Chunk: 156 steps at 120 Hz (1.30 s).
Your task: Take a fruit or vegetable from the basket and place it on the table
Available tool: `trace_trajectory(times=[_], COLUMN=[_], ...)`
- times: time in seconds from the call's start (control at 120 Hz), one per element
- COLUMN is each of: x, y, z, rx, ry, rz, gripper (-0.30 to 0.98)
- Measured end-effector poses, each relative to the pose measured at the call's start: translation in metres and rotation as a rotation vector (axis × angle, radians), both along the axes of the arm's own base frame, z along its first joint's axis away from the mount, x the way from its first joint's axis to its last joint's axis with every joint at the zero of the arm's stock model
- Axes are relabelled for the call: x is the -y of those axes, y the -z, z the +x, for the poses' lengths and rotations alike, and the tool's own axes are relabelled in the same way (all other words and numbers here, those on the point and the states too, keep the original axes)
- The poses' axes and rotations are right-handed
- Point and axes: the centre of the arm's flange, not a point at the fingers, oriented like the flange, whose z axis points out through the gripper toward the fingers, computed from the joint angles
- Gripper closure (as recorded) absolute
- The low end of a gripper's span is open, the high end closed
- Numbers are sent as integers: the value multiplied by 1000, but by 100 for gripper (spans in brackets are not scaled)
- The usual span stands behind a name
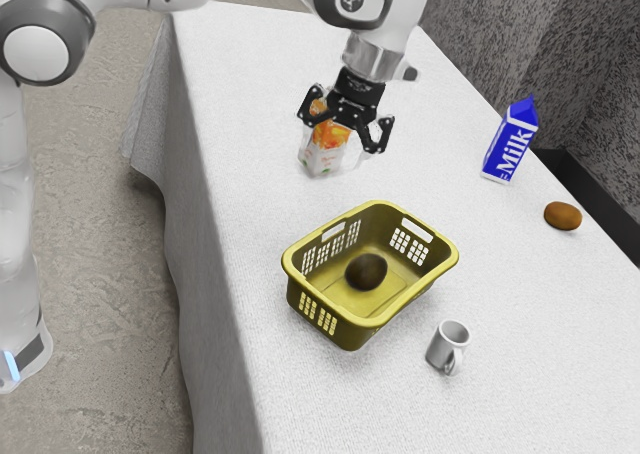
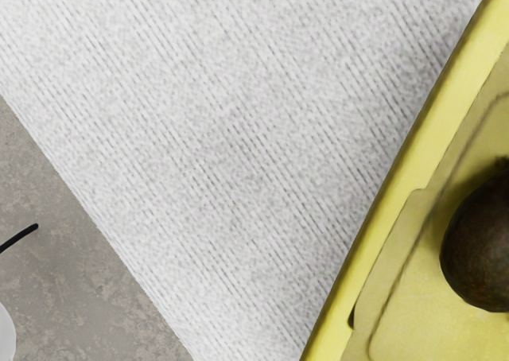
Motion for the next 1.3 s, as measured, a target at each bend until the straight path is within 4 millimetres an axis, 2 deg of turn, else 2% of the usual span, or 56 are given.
trace_trajectory(times=[0.142,0.192,0.225,0.325,0.367,0.475,0.55,0.617,0.708,0.808,0.9,1.067,1.3], x=[-4,-3,-1,35,40,24,23,26,32,53,69,66,69], y=[-16,-45,-56,-70,-72,-53,-35,-27,4,37,53,97,137], z=[9,-4,-9,-15,-15,1,14,25,43,58,64,81,94], rx=[94,153,174,198,198,164,139,139,106,72,67,38,22], ry=[-288,-376,-426,-457,-461,-470,-433,-377,-294,-184,-97,-10,89], rz=[21,-9,-23,-65,-80,-128,-153,-170,-179,-183,-191,-202,-240], gripper=[0,0,0,0,0,0,0,0,0,0,0,0,0])
